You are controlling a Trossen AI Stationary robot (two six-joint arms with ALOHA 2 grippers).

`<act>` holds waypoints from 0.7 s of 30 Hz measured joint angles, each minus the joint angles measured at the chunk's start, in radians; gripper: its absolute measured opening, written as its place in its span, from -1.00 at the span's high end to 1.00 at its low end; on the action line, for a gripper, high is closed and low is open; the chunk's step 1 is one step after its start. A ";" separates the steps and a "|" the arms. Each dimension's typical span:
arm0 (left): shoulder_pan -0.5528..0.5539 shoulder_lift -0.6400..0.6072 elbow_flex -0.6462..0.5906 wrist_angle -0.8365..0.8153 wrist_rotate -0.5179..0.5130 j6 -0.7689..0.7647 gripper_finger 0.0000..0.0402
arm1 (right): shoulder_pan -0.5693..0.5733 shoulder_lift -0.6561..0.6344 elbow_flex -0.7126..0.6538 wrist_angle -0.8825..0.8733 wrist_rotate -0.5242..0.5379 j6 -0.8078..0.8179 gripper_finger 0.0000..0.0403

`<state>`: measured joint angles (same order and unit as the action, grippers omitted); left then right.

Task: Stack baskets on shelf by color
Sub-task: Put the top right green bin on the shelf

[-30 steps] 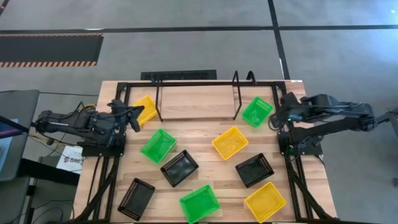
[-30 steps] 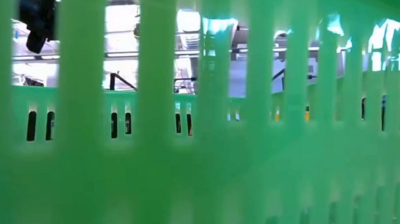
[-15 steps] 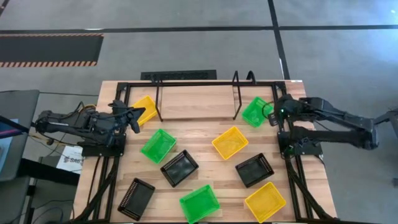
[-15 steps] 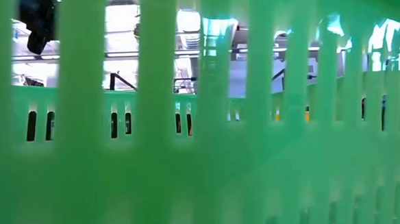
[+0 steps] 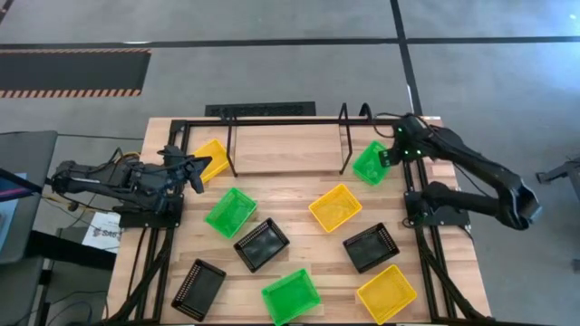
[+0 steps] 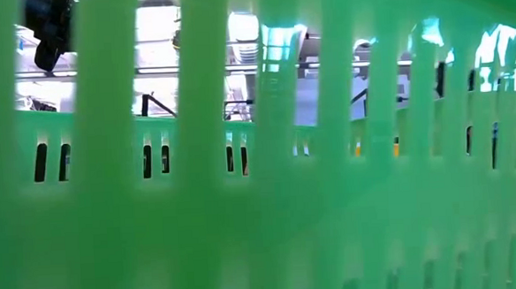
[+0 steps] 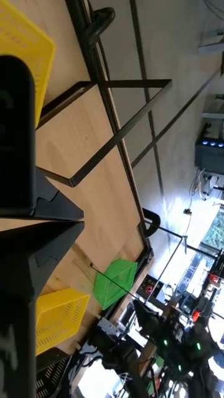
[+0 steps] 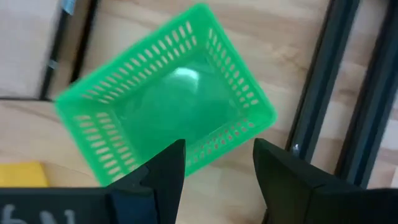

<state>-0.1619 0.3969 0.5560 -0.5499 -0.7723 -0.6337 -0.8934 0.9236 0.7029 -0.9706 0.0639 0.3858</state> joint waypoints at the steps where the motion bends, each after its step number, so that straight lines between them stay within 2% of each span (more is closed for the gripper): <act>1: 0.000 0.000 0.000 0.000 0.000 0.000 1.00 | -0.010 0.031 0.000 0.007 -0.006 -0.024 -0.05; 10: 0.000 0.000 0.000 -0.001 0.027 -0.009 1.00 | -0.041 0.241 0.043 0.053 -0.012 -0.187 -0.04; 16: 0.000 0.000 0.000 -0.002 0.033 -0.011 1.00 | -0.032 0.306 0.105 0.051 0.066 -0.183 -0.04; 21: 0.000 0.000 0.000 -0.002 0.033 -0.011 1.00 | -0.031 0.358 0.140 0.051 0.069 -0.151 -0.05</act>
<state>-0.1623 0.3969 0.5560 -0.5518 -0.7391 -0.6445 -0.9245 1.2812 0.8426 -0.9199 0.1329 0.2344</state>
